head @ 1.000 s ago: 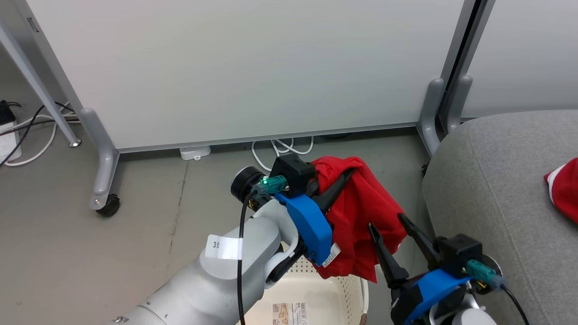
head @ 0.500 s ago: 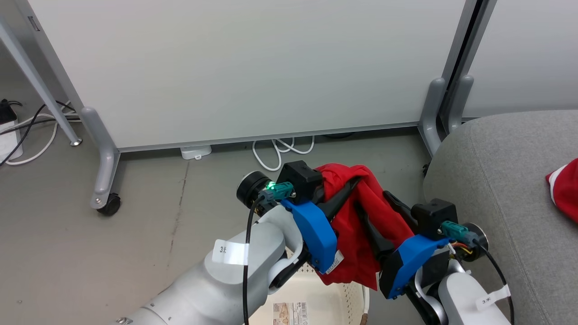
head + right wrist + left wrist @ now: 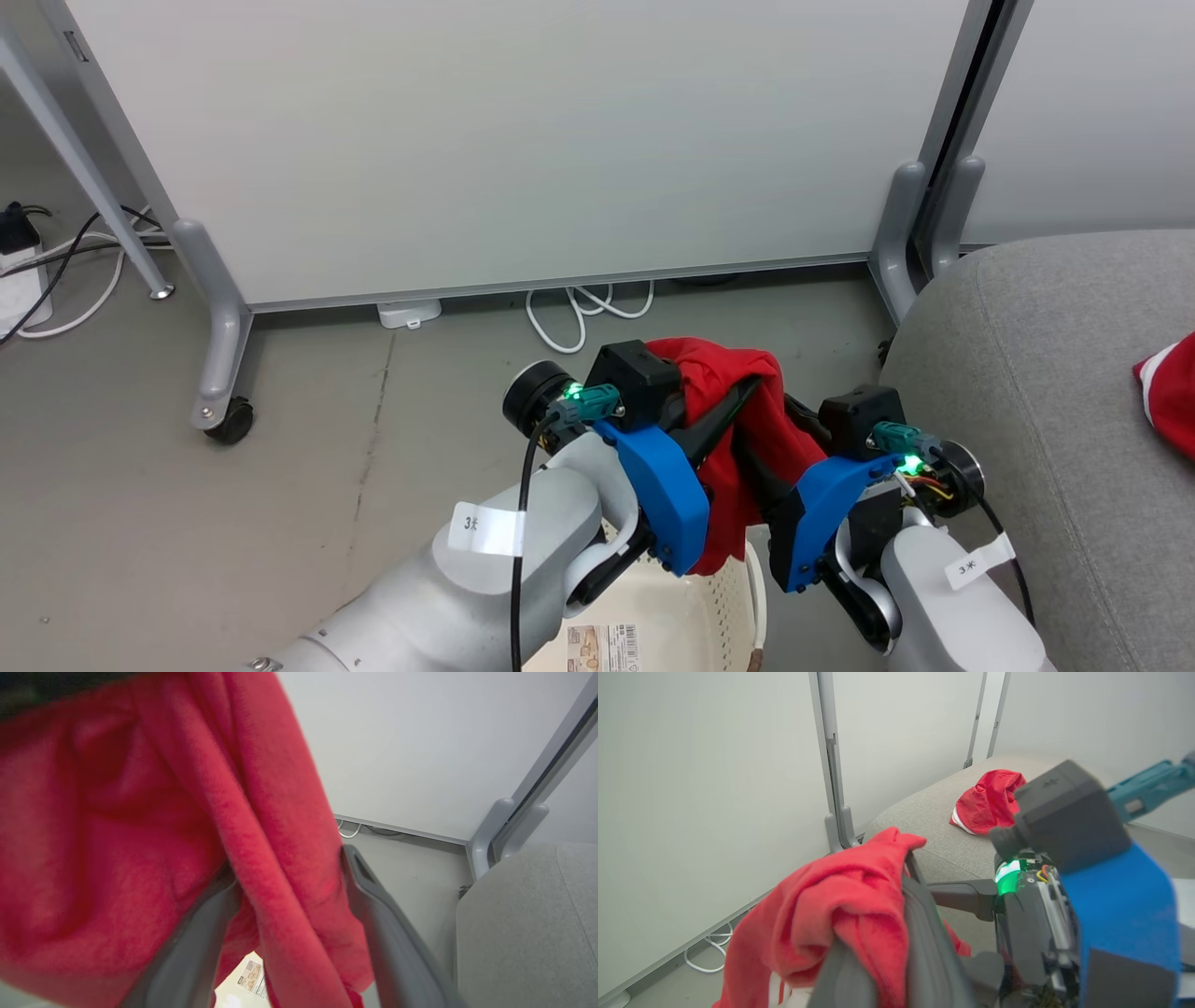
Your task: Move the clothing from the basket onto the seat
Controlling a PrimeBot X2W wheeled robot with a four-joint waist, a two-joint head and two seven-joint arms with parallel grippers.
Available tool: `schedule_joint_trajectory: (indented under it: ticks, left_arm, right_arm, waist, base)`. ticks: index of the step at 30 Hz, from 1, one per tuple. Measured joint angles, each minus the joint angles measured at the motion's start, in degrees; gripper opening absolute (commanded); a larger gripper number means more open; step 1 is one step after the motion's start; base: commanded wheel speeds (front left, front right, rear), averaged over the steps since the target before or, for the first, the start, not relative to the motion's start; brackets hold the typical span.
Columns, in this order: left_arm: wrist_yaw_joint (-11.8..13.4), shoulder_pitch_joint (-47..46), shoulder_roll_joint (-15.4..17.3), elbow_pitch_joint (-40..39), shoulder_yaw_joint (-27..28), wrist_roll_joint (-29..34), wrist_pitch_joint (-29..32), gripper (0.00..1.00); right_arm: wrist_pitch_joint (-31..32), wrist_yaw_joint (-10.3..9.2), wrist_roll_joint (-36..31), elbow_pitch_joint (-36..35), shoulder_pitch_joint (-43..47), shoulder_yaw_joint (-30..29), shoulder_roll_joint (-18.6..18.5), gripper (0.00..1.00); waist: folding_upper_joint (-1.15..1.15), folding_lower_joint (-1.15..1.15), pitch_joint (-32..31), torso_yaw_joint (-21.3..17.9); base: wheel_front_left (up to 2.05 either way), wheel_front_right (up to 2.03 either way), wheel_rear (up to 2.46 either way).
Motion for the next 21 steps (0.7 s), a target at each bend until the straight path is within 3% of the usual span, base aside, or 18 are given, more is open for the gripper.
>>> schedule_joint_trajectory:
  ticks: [1,2,3,5,21]
  left_arm:
    - [0.00,0.00,0.01,-0.05,-0.05,-0.11,0.00,0.00]
    - [0.00,0.00,0.01,-0.10,-0.10,-0.12,0.00,0.00]
    - [0.00,0.00,0.02,-0.14,-0.14,-0.18,0.00,0.00]
    - [0.00,0.00,0.01,-0.18,-0.21,-0.30,0.00,0.00]
    - [0.00,0.01,0.53,0.16,0.07,-0.90,0.01,0.00]
  right_arm:
    - [-0.25,0.00,0.65,0.77,-0.35,0.46,0.00,1.00]
    - [-0.56,0.00,1.45,1.53,-0.64,0.93,0.00,0.93]
    - [-0.83,0.00,2.18,2.18,-0.85,1.44,0.00,0.51]
    - [-1.71,0.00,3.37,3.21,-0.93,2.64,0.00,0.00]
    - [-6.70,0.00,7.37,6.57,-1.20,5.31,0.00,0.00]
  waist:
    - [0.00,0.00,-0.05,0.04]
    - [0.00,0.00,-0.09,0.06]
    - [0.00,0.00,-0.12,0.08]
    - [0.00,0.00,-0.17,0.10]
    - [0.00,0.00,-0.33,-1.04]
  base:
    - [0.00,0.00,0.00]
    - [0.00,0.00,0.00]
    - [0.00,0.00,0.00]
    - [0.00,0.00,0.00]
    - [0.00,0.00,0.00]
